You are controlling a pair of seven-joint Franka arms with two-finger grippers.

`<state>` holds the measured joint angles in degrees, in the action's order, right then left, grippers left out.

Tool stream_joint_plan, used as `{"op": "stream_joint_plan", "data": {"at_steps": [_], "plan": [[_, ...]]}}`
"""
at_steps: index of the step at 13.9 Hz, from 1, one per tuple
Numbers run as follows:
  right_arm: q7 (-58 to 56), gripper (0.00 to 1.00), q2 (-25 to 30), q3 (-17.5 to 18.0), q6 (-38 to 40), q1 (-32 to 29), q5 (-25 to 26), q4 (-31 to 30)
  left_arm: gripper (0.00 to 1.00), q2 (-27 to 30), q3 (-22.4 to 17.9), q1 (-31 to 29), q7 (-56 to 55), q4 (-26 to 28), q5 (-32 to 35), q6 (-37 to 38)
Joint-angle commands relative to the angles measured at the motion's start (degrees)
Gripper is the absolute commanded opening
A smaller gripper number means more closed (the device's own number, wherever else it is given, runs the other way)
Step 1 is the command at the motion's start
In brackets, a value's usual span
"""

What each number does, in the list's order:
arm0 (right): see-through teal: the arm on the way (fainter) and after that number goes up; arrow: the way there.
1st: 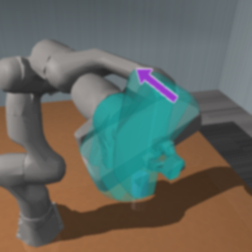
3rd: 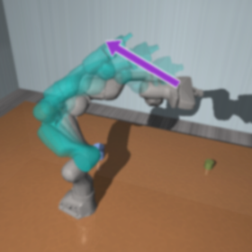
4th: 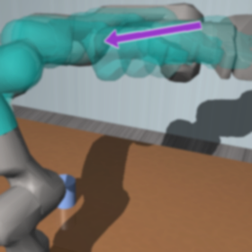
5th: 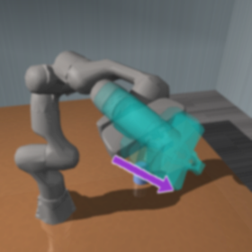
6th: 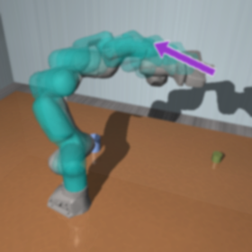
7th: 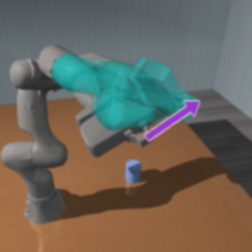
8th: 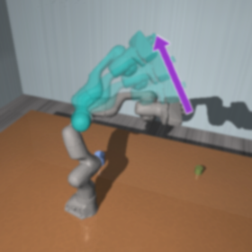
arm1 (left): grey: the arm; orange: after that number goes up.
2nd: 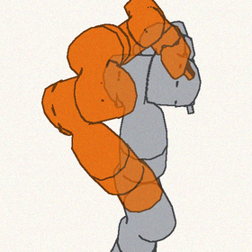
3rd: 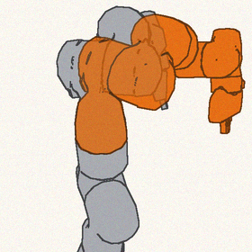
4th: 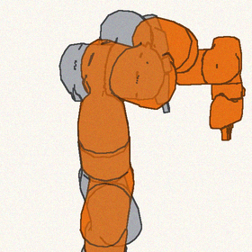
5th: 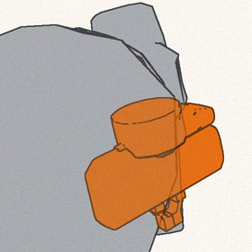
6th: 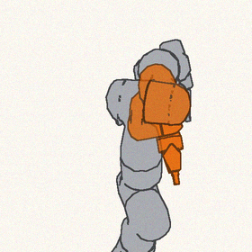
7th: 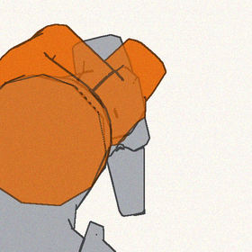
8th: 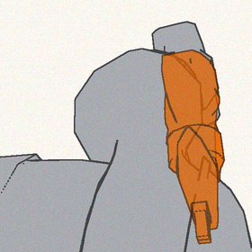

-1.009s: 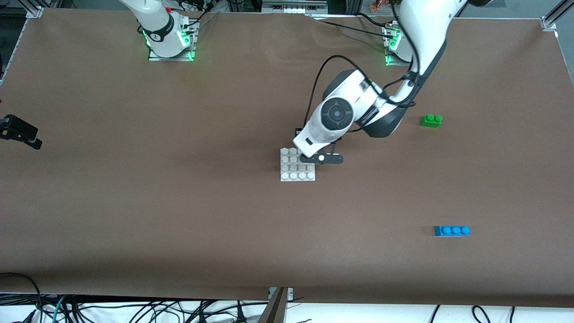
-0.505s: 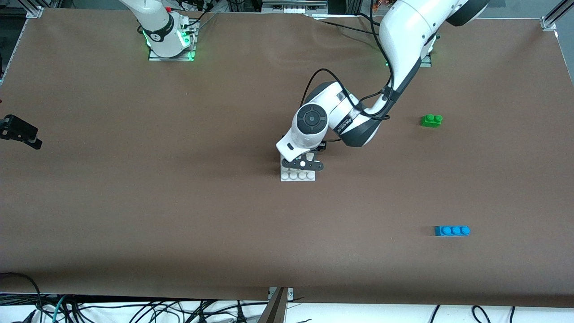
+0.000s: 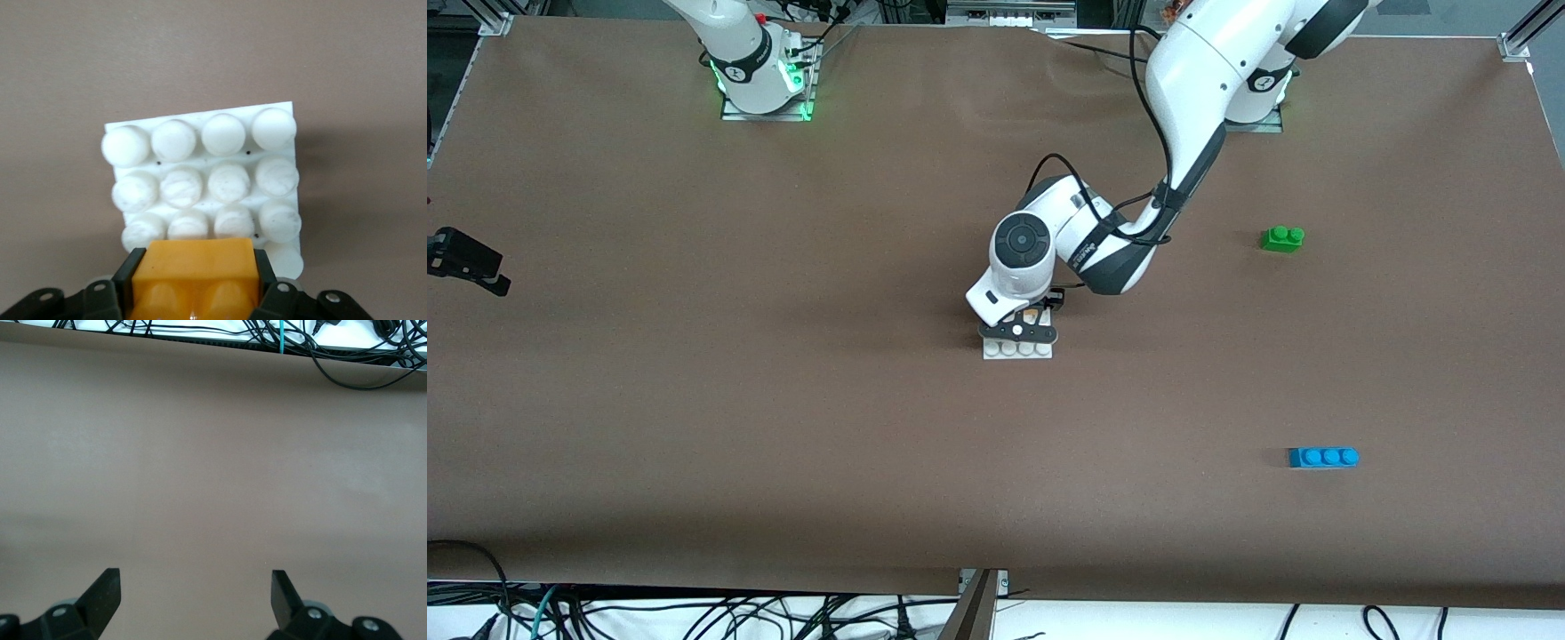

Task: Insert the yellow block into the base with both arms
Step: 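Lower the yellow block onto the base plate studs and press down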

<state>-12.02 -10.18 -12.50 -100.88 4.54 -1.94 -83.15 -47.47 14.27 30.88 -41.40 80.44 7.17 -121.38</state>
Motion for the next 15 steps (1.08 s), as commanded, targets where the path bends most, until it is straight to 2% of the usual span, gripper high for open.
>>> {"op": "stream_joint_plan", "data": {"at_steps": [1,5,15], "plan": [[-0.8,1.0,0.2,0.6,0.0,-0.7,0.4,-0.2,0.27,-1.5,-0.7,0.7,-1.0,-2.2,1.6,-0.6],[-0.9,1.0,0.2,0.6,0.0,-0.7,0.3,-0.2,0.27,-2.3,-0.7,0.7,-1.0,-2.2,1.7,-3.4],[-0.9,1.0,0.2,0.6,-0.2,-0.7,0.3,-0.2,0.27,-2.4,-0.8,1.2,-1.2,-1.4,1.9,-3.1]]}}
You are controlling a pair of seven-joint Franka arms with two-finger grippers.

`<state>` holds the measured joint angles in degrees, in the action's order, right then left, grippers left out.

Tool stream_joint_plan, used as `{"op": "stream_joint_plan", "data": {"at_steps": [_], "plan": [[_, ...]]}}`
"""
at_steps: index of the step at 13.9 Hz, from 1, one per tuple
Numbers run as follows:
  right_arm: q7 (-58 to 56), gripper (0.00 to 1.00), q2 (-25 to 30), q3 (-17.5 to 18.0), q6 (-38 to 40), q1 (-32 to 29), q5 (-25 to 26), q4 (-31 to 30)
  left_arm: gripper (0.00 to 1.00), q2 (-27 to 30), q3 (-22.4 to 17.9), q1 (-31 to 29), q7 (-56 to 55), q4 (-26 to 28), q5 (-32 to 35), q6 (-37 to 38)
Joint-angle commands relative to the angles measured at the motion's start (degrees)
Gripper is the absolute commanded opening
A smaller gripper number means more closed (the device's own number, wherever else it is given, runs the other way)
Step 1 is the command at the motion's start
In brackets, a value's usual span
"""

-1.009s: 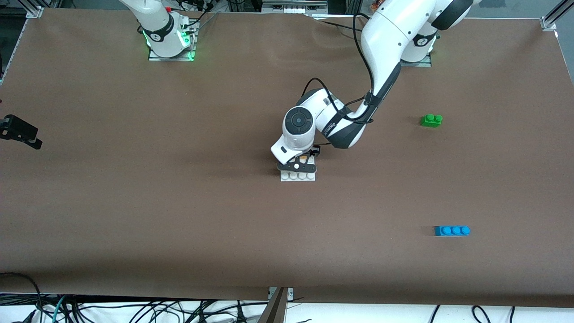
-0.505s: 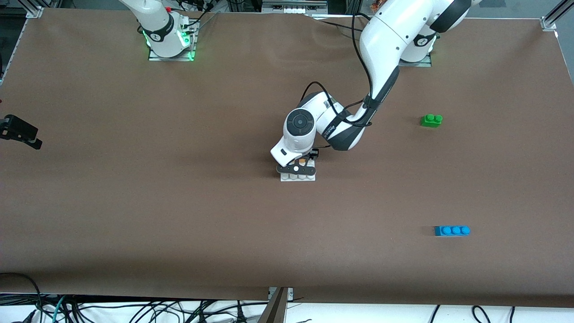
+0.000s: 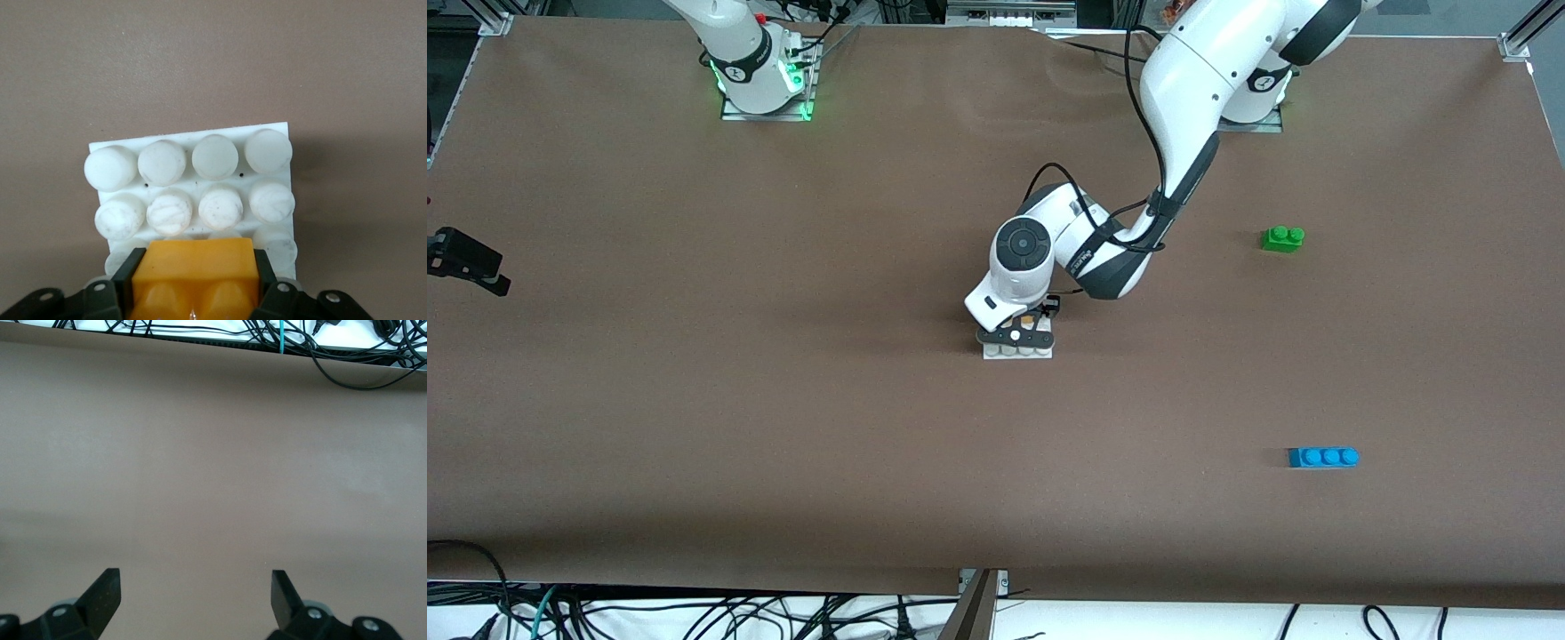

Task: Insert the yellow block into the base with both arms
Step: 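Lower the yellow block onto the base plate studs and press down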

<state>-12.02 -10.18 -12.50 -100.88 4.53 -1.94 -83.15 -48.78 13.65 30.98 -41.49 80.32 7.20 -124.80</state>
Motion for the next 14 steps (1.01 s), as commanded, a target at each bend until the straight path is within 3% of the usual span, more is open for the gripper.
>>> {"op": "stream_joint_plan", "data": {"at_steps": [1,10,14], "plan": [[-0.9,1.0,0.2,0.6,-0.2,-0.8,0.3,-0.2,0.27,-1.1,-0.2,1.2,-1.1,-1.3,1.9,0.3],[-0.9,1.0,0.2,0.6,-0.1,-0.8,0.3,-0.2,0.29,-1.3,-0.4,1.8,-1.1,-1.2,5.0,0.8],[-0.9,1.0,0.2,0.6,-0.2,-0.8,0.3,-0.2,0.27,-0.8,-0.3,0.9,-1.1,-2.0,1.3,2.8]]}}
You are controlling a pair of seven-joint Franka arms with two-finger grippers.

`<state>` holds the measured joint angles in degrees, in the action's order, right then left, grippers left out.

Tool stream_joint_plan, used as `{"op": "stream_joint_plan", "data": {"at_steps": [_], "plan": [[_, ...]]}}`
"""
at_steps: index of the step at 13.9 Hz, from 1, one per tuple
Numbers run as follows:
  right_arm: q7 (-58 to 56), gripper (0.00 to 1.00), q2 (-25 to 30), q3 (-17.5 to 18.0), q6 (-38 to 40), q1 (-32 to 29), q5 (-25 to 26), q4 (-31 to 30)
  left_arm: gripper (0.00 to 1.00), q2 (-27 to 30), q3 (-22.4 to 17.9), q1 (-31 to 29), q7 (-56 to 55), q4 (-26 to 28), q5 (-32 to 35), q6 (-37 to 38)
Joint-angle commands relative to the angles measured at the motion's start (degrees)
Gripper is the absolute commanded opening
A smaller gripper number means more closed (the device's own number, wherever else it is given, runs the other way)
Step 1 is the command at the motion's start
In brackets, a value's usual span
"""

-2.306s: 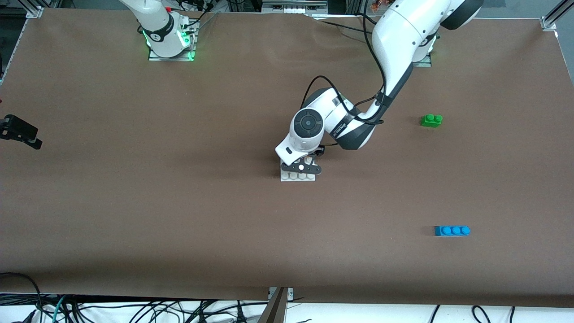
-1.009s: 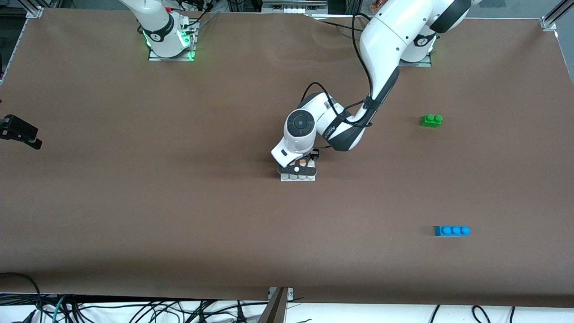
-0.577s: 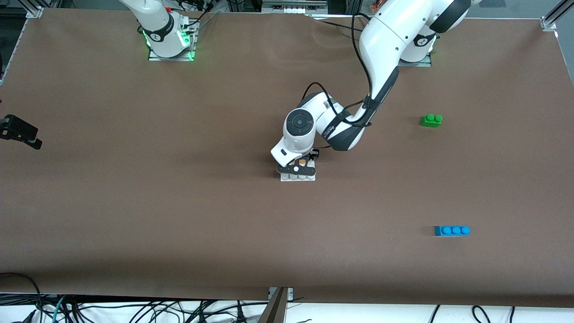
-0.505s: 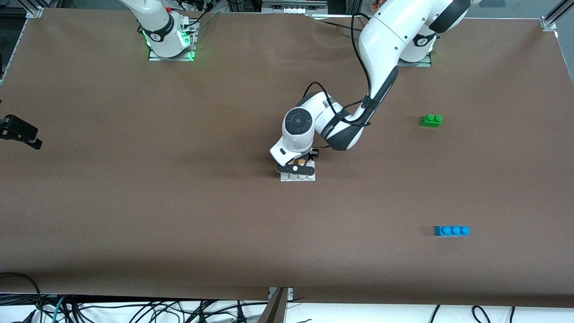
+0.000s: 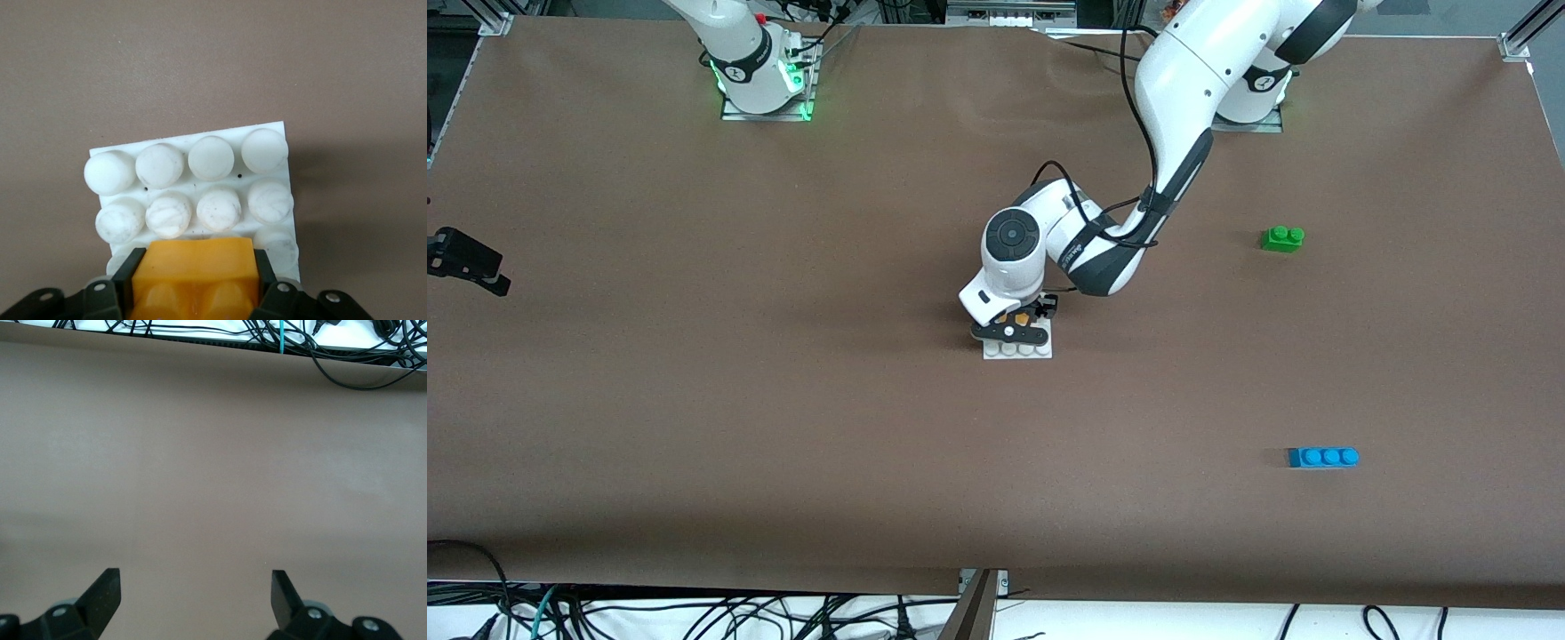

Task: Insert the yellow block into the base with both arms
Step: 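Lower the yellow block onto the base plate studs and press down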

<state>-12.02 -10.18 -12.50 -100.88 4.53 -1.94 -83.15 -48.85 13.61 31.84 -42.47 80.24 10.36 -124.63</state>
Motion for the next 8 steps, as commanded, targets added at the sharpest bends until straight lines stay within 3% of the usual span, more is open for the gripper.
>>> {"op": "stream_joint_plan", "data": {"at_steps": [1,8], "plan": [[-0.9,1.0,0.2,0.6,-0.2,-0.8,0.3,-0.2,0.27,-0.5,-0.3,0.1,-0.2,-1.9,-3.4,3.0],[-0.9,1.0,0.2,0.6,-0.2,-0.8,0.3,-0.2,0.3,-0.8,-0.3,0.4,0.1,-1.8,-3.6,3.1]]}}
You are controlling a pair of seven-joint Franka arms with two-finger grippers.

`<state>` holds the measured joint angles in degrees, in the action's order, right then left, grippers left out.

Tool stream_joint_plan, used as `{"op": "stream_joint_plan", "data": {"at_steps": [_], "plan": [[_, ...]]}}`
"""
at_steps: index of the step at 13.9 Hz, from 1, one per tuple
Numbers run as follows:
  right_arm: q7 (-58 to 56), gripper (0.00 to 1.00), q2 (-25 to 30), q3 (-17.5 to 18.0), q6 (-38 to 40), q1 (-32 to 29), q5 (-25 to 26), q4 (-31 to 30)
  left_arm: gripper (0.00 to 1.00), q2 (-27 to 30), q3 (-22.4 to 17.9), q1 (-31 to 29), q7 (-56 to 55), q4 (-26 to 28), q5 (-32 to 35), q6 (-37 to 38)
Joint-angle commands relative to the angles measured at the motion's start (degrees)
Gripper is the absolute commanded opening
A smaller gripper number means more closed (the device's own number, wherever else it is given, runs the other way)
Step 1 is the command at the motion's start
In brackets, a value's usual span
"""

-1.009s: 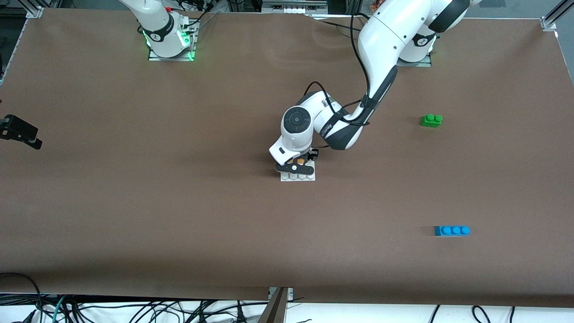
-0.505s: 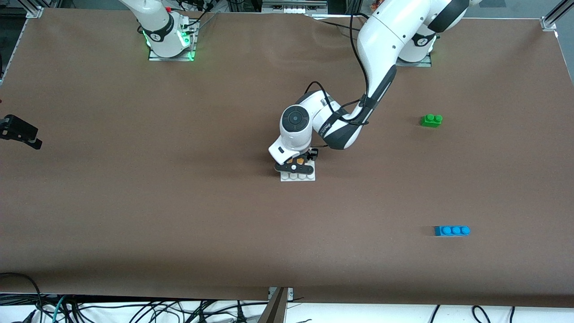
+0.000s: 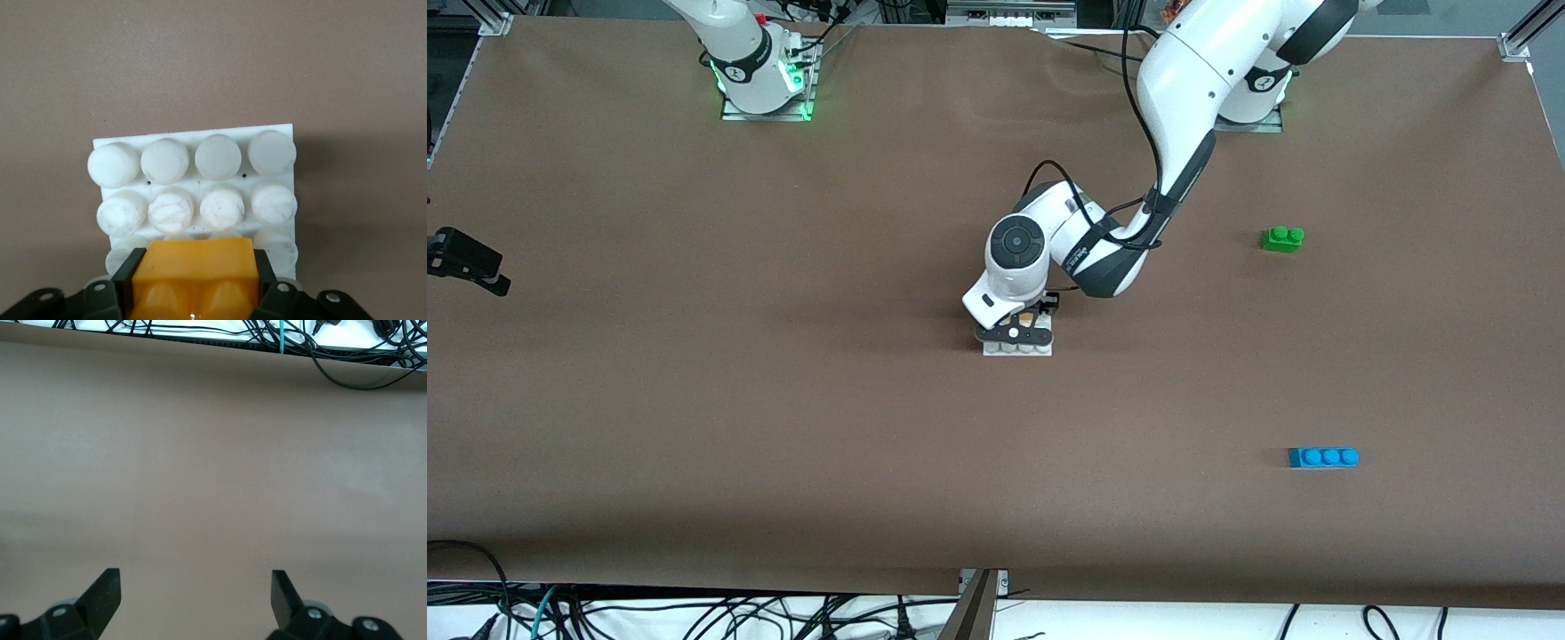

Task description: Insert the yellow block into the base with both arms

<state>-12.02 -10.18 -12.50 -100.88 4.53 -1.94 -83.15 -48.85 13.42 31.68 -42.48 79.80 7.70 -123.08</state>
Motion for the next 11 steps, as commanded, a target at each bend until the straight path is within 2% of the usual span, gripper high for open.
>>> {"op": "stream_joint_plan", "data": {"at_steps": [1,4,5,6,11], "plan": [[-0.9,1.0,0.2,0.6,-0.2,-0.8,0.3,-0.2,0.31,-1.0,-0.2,0.7,0.1,-1.4,-0.8,1.4],[-0.9,1.0,0.2,0.6,-0.2,-0.8,0.3,-0.2,0.34,-1.1,-0.2,0.6,0.5,-1.3,-0.7,1.4],[-0.9,1.0,0.2,0.6,-0.2,-0.8,0.3,-0.2,0.49,-1.2,-0.2,0.6,0.6,-1.2,-0.5,1.3],[-0.9,1.0,0.2,0.6,-0.2,-0.8,0.3,-0.2,0.99,-1.2,-0.2,0.5,0.7,-1.2,-0.3,1.1],[-0.9,1.0,0.2,0.6,-0.2,-0.8,0.3,-0.2,1.0,-0.5,-0.2,0.5,0.6,-1.5,-0.2,1.4]]}}
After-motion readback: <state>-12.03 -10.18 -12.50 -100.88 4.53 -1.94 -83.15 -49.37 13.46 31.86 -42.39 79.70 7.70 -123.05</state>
